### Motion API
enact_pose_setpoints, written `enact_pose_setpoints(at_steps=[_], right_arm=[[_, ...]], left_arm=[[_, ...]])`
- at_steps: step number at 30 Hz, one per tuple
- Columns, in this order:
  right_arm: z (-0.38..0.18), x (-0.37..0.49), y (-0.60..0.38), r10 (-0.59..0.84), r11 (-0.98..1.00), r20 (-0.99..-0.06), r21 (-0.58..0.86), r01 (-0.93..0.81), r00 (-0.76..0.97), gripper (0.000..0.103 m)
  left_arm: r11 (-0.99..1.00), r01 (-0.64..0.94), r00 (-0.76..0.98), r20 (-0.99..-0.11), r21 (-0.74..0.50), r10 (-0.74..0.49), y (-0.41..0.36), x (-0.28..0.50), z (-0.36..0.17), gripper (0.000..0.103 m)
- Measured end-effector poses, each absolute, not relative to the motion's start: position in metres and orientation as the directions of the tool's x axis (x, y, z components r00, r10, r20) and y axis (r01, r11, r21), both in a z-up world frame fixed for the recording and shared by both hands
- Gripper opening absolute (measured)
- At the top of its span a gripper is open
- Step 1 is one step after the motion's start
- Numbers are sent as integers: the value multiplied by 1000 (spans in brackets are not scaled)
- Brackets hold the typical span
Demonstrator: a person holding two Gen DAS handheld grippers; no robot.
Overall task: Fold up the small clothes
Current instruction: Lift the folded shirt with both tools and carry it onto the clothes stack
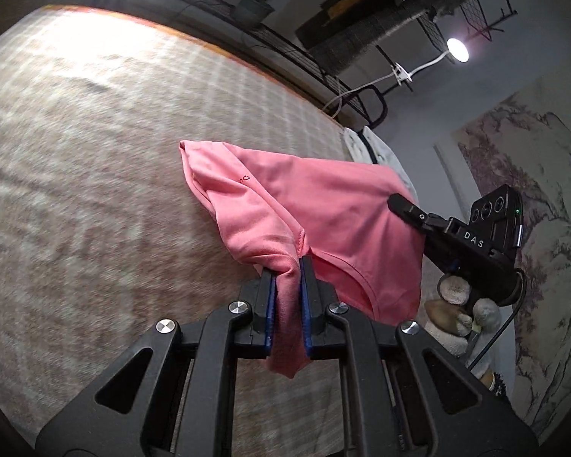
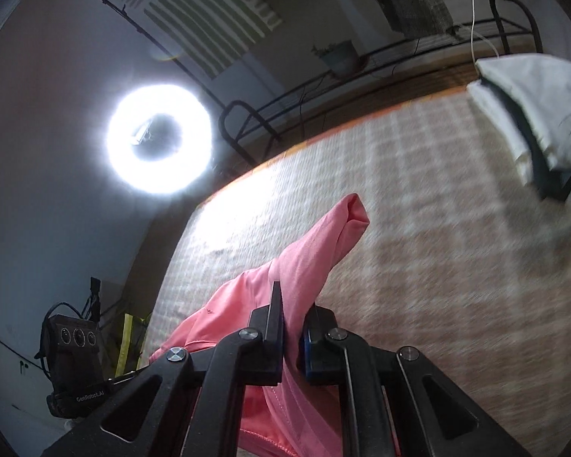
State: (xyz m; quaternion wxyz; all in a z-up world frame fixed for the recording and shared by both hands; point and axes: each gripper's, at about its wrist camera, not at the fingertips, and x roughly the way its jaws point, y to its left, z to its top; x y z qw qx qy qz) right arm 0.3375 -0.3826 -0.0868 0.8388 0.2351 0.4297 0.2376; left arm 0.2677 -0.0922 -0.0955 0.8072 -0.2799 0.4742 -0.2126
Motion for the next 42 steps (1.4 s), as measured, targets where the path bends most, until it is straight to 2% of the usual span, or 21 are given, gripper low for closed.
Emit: enact_pose_setpoints(at_steps=[9,23,28,34,36,37,38,39,42], right_arm=[[-69,352,-473,546,799,-579,577,-169,605,4],[-23,425,-632,409,849,-504,517,-114,761,4],[-25,459,-687,375,857,-481,507,-98,792,4],[-69,495,-735,328,875,-543,484,-31,773,5],[-83,502,-745,308,881,-576,473,2,757,10],[-91,503,-749,283,892,-606,451,28,743,17],[-95,505,-753,268,898,-624,438,44,734,32],[-99,502,-758,251,901,-640,428,66,726,36],[-108,482,-776,271,879,-624,471,76,733,38]], left_arm=[[719,187,440,-597,-670,-671,-178,326,-79,9],[703,399,484,-516,-589,-707,-345,442,-38,9],[701,426,476,-518,-572,-711,-402,477,-56,9],[726,400,421,-592,-559,-687,-445,493,-110,9],[738,395,411,-613,-547,-675,-450,493,-120,9],[744,395,411,-620,-540,-668,-450,492,-123,9],[750,391,414,-625,-534,-661,-450,492,-124,9],[751,386,413,-628,-535,-660,-447,491,-126,9],[750,367,398,-636,-550,-661,-441,490,-130,9]])
